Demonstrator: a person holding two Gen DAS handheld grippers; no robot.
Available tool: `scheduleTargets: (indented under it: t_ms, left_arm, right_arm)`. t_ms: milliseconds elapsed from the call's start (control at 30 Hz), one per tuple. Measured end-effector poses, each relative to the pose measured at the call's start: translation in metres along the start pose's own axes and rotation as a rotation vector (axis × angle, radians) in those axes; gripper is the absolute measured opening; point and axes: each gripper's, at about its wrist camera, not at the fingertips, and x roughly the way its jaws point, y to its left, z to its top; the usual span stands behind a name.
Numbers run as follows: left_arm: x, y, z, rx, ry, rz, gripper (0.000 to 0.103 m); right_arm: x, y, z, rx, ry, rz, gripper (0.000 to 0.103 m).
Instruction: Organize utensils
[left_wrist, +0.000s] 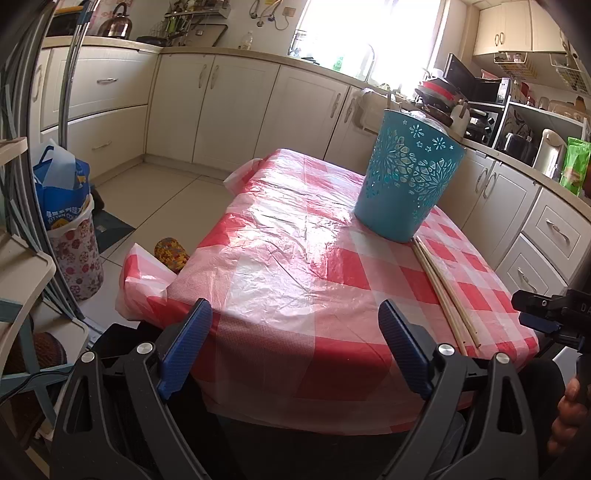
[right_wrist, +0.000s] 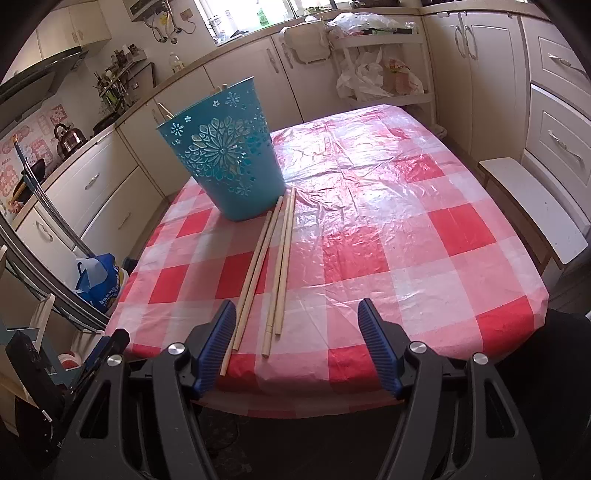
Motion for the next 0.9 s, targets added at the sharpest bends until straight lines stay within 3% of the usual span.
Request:
scheduleTargets:
  t_ms: [900]
  left_arm:
    - [0.0,-0.001,0.0,0.005,0.0,0.005,0.088]
  right_arm:
    - [0.007,-0.013,-0.004,0.063,0.046,0.01,0.066]
